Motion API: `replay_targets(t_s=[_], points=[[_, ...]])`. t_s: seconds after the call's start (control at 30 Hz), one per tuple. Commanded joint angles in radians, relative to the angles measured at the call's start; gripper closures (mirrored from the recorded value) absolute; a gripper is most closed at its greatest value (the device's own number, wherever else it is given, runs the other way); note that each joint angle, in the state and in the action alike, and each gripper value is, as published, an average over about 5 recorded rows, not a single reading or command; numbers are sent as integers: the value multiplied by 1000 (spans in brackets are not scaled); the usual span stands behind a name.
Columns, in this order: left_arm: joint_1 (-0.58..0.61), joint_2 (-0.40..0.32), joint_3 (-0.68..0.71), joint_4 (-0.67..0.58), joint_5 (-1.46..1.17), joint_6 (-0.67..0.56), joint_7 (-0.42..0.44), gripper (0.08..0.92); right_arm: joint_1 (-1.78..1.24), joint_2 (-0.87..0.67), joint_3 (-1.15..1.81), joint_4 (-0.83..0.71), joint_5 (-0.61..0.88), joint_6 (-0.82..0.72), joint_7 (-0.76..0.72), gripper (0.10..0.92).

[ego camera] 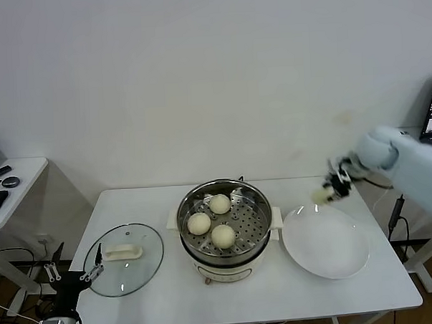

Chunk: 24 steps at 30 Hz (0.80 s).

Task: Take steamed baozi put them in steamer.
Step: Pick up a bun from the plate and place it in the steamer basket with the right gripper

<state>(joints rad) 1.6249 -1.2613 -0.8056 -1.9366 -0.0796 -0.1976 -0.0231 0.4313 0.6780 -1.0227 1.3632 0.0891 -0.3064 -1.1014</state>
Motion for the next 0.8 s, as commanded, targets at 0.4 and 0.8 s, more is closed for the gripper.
replay_targets(t_s=[0.4,0.8], points=[[1,0,-12,-5,-9,-2,-1,177,175,399,-326,113,490,-391,272,611],[-9,-8,-6,2,-9,0,-1,177,40,398,-299,68,367,-415,287,609]])
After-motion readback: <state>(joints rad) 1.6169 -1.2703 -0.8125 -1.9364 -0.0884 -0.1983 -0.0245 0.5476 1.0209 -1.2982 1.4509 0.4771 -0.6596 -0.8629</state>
